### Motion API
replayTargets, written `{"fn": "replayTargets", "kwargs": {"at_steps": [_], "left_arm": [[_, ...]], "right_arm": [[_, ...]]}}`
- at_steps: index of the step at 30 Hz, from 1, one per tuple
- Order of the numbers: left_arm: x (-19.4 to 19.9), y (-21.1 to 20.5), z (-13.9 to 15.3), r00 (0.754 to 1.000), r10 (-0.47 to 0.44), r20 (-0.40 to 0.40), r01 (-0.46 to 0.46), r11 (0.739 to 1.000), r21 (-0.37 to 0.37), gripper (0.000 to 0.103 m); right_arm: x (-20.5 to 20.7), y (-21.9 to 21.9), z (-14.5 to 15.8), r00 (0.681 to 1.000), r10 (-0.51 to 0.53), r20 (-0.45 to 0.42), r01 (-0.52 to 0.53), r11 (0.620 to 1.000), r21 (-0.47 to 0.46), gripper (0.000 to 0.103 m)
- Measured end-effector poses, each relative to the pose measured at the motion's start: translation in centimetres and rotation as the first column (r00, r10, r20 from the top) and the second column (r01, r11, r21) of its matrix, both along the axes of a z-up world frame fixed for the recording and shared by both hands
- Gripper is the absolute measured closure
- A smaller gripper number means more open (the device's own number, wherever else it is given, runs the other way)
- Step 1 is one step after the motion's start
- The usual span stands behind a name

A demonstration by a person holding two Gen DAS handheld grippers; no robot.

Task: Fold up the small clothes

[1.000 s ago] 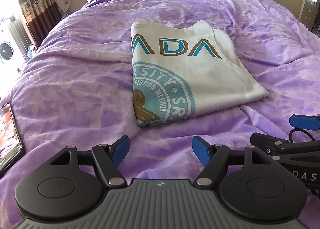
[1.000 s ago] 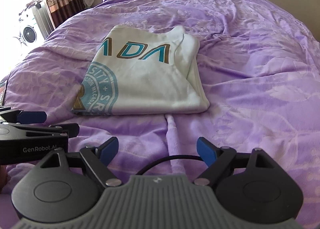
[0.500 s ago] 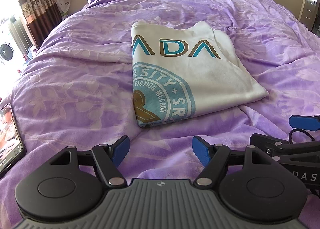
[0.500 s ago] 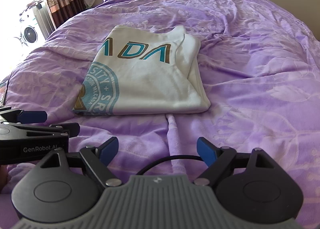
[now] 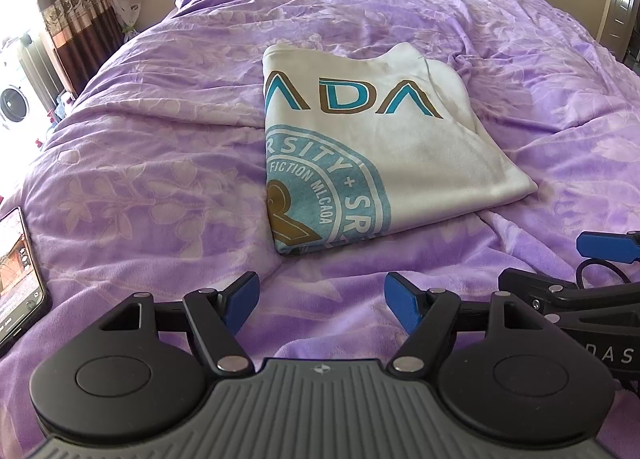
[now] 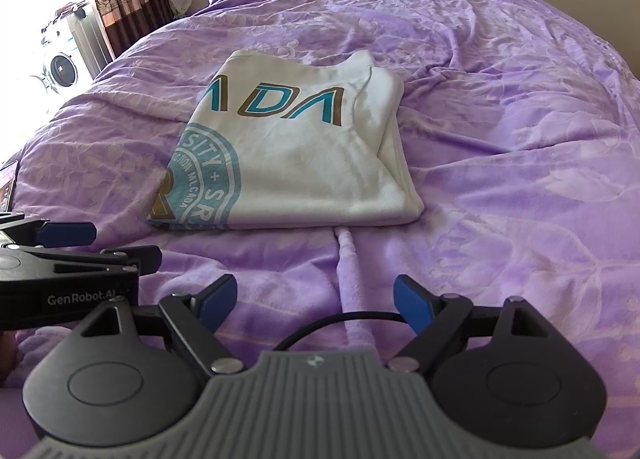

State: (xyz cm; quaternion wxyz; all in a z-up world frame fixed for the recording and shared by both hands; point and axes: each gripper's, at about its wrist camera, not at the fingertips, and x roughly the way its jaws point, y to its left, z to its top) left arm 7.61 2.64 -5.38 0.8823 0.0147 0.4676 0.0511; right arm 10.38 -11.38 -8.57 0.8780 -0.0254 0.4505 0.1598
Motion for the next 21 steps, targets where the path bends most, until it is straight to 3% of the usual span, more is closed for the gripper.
{"fn": "replayTargets", "kwargs": {"at_steps": [21], "left_arm": [[-0.06, -0.15, 0.16, 1.0, -0.002, 0.002, 0.002, 1.0, 0.004, 0.019]], "right_arm": [[0.02, -0.06, -0.08, 1.0, 0.009, -0.005, -0.009, 1.0, 0.007, 0.022]]}}
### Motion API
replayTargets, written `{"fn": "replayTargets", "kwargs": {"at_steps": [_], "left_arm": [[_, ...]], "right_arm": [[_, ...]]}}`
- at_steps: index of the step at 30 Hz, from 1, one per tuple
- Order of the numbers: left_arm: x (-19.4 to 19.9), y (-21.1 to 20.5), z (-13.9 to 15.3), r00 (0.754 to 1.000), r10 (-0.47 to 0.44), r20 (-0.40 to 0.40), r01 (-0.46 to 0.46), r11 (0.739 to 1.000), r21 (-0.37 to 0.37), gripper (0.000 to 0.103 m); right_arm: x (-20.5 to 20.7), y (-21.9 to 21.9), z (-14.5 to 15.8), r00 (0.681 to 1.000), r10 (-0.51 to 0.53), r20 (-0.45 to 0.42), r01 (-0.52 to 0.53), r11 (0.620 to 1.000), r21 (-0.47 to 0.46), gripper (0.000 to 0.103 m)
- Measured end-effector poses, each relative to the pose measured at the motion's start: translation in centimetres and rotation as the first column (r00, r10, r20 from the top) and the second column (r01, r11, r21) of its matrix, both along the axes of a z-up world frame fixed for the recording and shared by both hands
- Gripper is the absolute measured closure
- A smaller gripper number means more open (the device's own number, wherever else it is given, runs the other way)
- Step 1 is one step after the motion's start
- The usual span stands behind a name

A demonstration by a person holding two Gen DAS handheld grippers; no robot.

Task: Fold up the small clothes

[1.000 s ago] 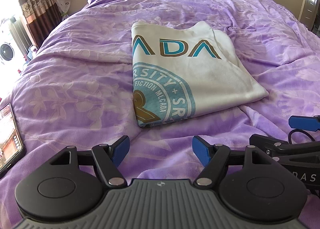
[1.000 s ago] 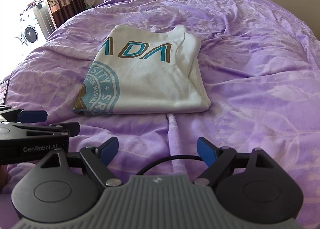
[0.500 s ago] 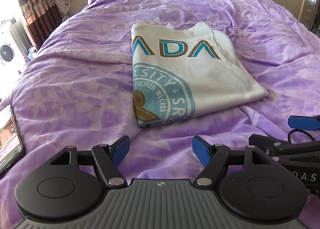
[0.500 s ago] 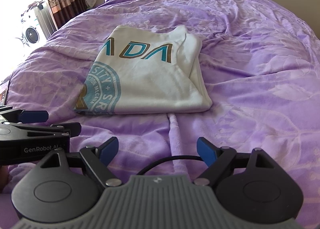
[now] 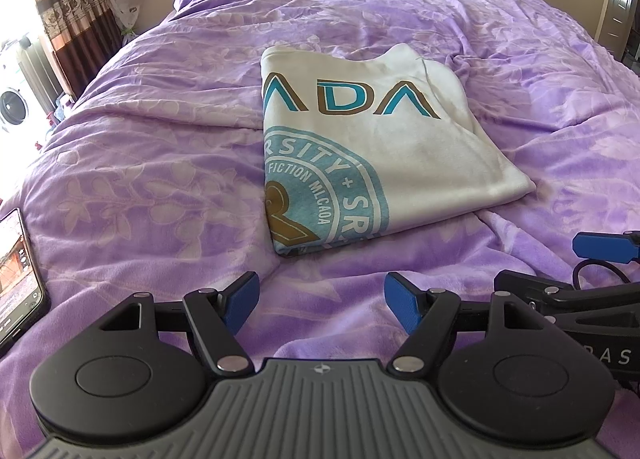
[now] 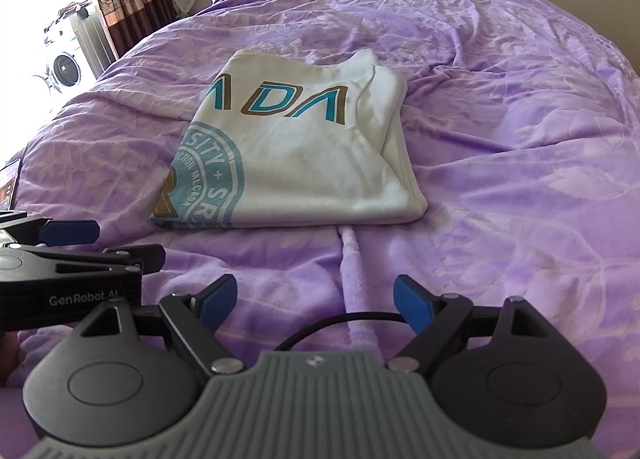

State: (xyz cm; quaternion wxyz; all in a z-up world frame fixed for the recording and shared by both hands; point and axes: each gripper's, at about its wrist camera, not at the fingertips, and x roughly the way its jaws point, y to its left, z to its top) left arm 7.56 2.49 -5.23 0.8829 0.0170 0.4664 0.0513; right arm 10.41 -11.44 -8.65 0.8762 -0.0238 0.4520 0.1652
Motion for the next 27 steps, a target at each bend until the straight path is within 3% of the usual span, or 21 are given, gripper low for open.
{"fn": "replayTargets", "kwargs": {"at_steps": [27], "left_arm": [[0.04, -0.08, 0.15, 1.0, -0.001, -0.004, 0.001, 1.0, 0.002, 0.02]], "right_arm": [[0.14, -0.16, -0.16, 1.0, 0.013, -0.008, -0.013, 1.0, 0.006, 0.022]]}}
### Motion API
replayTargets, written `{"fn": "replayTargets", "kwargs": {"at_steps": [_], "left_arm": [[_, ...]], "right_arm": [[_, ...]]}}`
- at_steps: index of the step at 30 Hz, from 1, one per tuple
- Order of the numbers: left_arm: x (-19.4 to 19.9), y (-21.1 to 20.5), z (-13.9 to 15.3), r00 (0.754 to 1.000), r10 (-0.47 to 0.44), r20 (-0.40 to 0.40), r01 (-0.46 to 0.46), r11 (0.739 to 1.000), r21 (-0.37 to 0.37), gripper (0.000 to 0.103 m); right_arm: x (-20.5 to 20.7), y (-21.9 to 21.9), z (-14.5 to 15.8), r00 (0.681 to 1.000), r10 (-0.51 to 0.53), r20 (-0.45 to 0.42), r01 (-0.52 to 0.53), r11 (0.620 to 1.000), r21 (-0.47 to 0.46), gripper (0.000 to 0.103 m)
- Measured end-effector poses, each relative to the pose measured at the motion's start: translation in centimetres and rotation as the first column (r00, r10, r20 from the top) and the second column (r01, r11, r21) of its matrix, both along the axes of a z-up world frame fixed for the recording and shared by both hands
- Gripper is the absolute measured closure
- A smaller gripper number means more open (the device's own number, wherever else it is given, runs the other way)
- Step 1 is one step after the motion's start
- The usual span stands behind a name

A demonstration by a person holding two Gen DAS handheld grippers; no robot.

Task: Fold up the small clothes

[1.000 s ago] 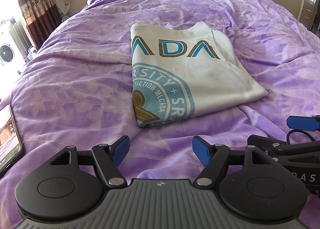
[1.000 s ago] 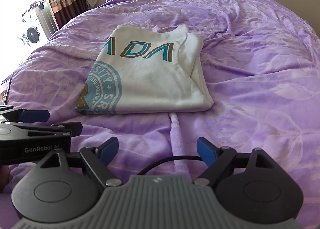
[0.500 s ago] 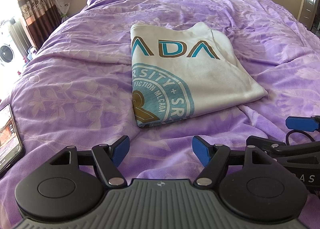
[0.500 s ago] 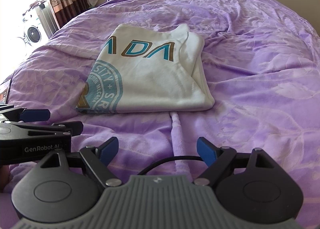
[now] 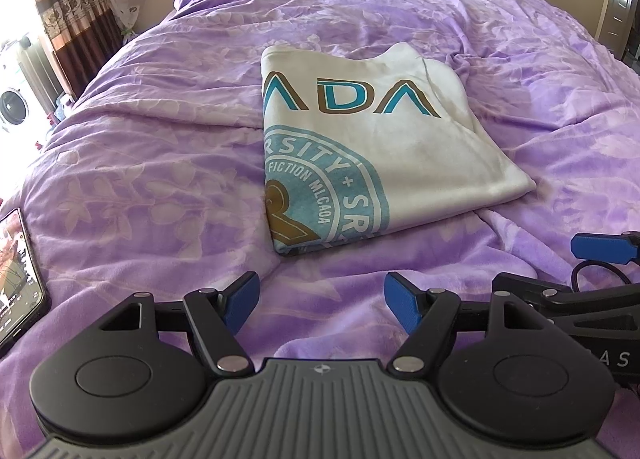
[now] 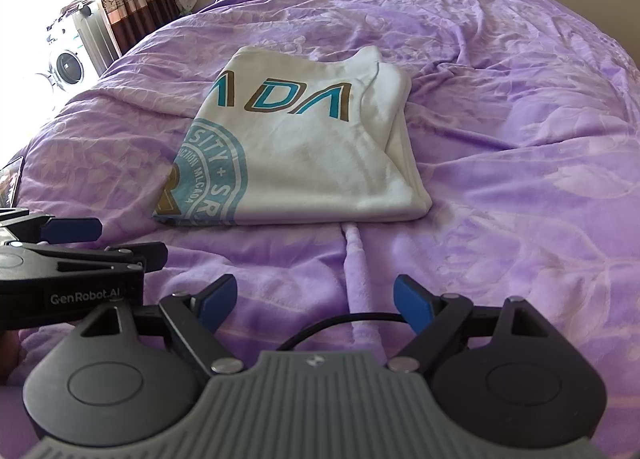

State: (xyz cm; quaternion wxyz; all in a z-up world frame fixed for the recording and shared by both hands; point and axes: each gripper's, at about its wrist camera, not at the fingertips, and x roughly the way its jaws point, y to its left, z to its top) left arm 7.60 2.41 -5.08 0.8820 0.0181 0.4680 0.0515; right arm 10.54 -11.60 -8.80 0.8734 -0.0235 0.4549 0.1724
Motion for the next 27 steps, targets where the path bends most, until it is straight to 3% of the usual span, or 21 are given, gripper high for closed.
{"fn": "replayTargets", "kwargs": {"at_steps": [27], "left_arm": [[-0.33, -0.06, 0.24, 0.999, -0.01, 0.039, 0.011, 1.0, -0.02, 0.02]], "right_arm": [[0.03, -0.02, -0.22, 1.0, 0.008, -0.003, -0.008, 1.0, -0.002, 0.022]]}}
